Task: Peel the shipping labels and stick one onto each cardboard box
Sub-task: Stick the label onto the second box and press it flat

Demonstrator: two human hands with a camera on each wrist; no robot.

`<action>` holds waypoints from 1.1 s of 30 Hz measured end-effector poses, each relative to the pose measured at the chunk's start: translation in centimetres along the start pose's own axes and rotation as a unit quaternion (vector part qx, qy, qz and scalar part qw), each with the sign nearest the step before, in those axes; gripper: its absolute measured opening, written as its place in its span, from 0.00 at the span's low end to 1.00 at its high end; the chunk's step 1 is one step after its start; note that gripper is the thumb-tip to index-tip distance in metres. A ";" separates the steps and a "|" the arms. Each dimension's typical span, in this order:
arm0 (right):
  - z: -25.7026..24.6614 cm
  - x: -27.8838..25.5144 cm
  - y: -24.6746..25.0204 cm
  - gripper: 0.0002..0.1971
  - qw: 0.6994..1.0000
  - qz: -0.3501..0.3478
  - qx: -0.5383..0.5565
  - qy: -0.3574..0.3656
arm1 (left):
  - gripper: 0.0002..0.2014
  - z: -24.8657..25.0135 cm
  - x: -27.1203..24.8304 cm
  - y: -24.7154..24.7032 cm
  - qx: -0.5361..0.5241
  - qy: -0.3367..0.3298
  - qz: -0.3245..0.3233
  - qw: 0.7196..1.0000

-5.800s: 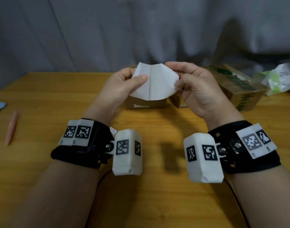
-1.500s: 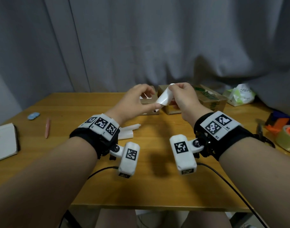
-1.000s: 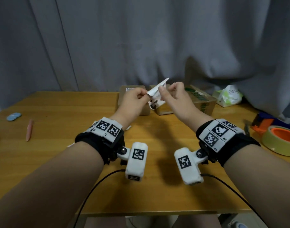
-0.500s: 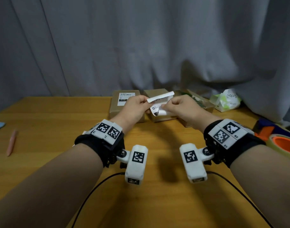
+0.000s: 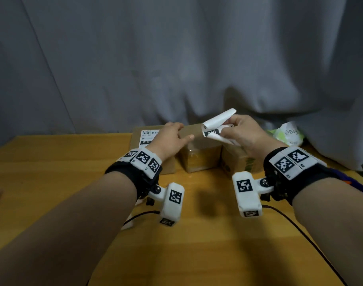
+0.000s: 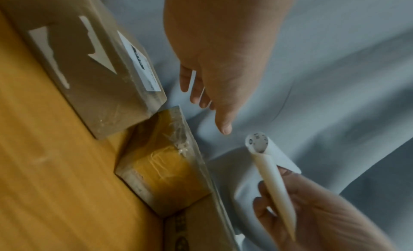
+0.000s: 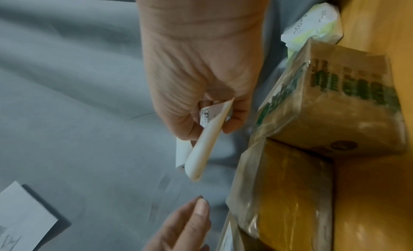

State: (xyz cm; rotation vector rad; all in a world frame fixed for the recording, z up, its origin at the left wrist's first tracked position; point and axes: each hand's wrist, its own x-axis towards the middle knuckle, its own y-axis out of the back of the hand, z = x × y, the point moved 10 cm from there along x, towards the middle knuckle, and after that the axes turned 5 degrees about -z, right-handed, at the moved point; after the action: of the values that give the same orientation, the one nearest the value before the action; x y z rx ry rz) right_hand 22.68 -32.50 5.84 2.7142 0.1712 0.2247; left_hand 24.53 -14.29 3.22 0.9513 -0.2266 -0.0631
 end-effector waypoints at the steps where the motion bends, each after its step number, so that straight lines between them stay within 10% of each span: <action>1: 0.3 0.6 0.5 0.12 1.000 0.005 0.010 -0.009 | 0.32 0.0 0.8 -0.5 0.042 -0.005 -0.013 0.999; 11: 3.5 3.7 1.3 0.12 0.994 0.040 0.077 -0.064 | 0.44 -2.8 5.3 -4.9 0.216 0.062 -0.196 0.955; 20: 4.5 2.2 -0.8 0.03 0.990 0.006 0.110 -0.091 | 0.39 -1.8 1.1 -4.2 0.210 -0.012 -0.218 0.953; 33: 2.6 -5.6 -5.9 0.24 0.981 -0.155 0.069 -0.099 | 0.37 -1.0 -7.6 -2.9 0.150 -0.005 -0.243 0.958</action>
State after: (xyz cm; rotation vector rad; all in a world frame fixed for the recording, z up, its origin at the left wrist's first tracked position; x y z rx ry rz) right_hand 17.14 -29.04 0.30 2.7753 0.5623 -0.1537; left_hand 17.50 -13.97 -0.94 1.2939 -0.0046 -0.4987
